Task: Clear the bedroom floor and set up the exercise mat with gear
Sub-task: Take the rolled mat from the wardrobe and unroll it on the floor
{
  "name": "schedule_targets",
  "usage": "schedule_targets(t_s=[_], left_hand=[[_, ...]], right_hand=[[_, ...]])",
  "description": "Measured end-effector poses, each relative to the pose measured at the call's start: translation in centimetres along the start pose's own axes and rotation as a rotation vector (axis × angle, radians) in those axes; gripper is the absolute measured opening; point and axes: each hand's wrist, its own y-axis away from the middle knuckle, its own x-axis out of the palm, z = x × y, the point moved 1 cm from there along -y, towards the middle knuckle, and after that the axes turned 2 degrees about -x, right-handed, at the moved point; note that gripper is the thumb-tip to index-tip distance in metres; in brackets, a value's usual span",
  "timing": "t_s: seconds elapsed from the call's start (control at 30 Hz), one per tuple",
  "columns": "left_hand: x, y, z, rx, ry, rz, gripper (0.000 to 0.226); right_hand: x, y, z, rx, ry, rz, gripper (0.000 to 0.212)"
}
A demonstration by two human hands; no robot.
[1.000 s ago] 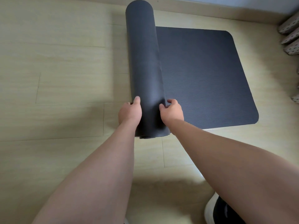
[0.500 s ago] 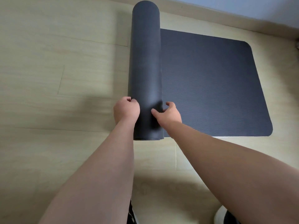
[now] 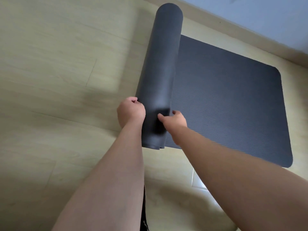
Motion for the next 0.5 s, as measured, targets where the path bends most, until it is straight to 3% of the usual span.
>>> schedule_targets(t_s=[0.07,0.17,0.27,0.33,0.43,0.5], left_hand=[[-0.8,-0.9,0.2,-0.077,0.013,0.081,0.024],[-2.2,-1.9,0.6,-0.136,0.043,0.159,0.04],[-4.2,-2.7,0.9,-0.062,0.002,-0.014,0.037],[-5.6,-3.0,0.9,0.038,0.006,-0.091,0.033],[-6.8,-3.6,0.3,0.114,-0.022,-0.063,0.045],[-7.6,-4.1,-0.1,0.087,-0.064,-0.03,0.045]], right_hand=[[1.1,0.3,0.7,0.02,-0.053,0.079,0.067],[2.5,0.7,1.6,-0.011,-0.085,0.087,0.051],[3.9,0.8,2.3,-0.041,-0.105,0.031,0.023],[4.8,1.0,2.7,-0.066,-0.069,0.021,0.031],[6.0,1.6,3.5,-0.003,-0.025,0.099,0.073],[7.2,2.1,4.1,0.014,-0.03,0.178,0.076]])
